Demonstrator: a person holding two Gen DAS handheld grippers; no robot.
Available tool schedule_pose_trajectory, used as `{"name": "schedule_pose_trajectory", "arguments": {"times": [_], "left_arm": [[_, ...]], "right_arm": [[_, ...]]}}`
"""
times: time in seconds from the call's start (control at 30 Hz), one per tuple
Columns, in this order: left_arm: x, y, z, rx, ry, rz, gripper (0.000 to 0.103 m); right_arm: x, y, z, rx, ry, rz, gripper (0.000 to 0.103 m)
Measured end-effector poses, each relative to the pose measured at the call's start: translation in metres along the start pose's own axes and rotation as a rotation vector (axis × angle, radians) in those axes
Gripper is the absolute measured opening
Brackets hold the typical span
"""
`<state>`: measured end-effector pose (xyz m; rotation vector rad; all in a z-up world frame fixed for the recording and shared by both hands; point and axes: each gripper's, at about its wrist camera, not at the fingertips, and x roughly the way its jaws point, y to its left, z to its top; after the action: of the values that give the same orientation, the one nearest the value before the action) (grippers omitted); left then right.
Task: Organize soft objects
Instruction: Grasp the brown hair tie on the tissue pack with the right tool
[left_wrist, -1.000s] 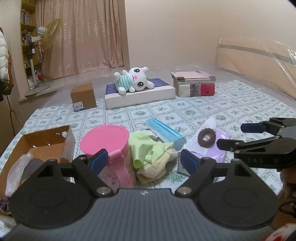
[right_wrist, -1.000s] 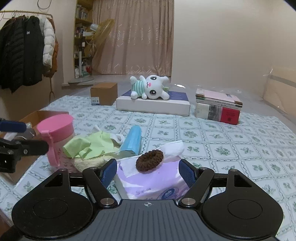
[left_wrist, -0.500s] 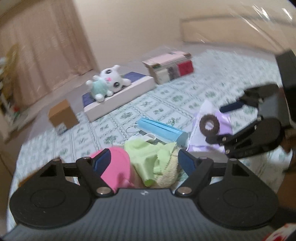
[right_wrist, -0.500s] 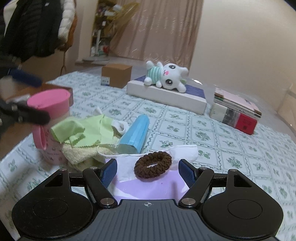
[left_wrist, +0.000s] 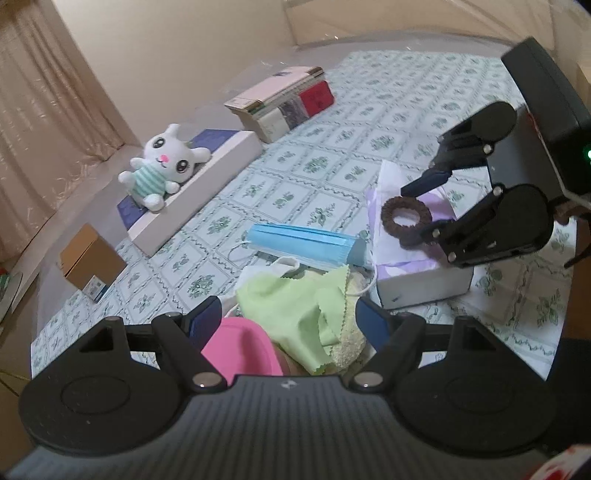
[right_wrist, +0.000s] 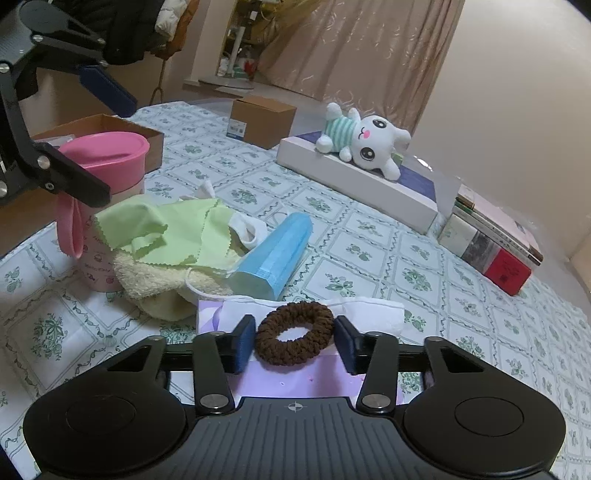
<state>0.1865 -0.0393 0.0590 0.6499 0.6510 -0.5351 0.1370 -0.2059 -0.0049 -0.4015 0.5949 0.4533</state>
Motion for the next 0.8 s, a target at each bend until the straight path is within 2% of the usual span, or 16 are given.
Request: {"name": "schedule_pose_trajectory", "arguments": {"times": [0.2, 0.37, 0.6, 0.7, 0.8], "left_arm": [[0.008, 0.001, 0.008, 0.061, 0.043, -0.041, 0.078], [0.018, 0.005, 0.018, 0.088, 0.095, -0.09, 0.077], [0.043, 0.013, 0.039, 0.148, 0.206, -0.163, 0.077], [0.059, 0.013, 0.046, 0.179, 0.276, -0.202, 0.076], [0.077, 0.011, 0.049, 0.217, 0.359, -0.231, 0.07]], "right_arm": [[0.0, -0.005, 0.0, 0.034, 0.015, 0.022, 0.02], [-0.01, -0.016, 0.005, 0.111, -0.005, 0.048, 0.019], [-0.031, -0.035, 0.023, 0.18, -0.064, 0.061, 0.019], [-0.036, -0.041, 0.028, 0.196, -0.072, 0.064, 0.019], [-0.038, -0.044, 0.03, 0.195, -0.078, 0.064, 0.019]]}}
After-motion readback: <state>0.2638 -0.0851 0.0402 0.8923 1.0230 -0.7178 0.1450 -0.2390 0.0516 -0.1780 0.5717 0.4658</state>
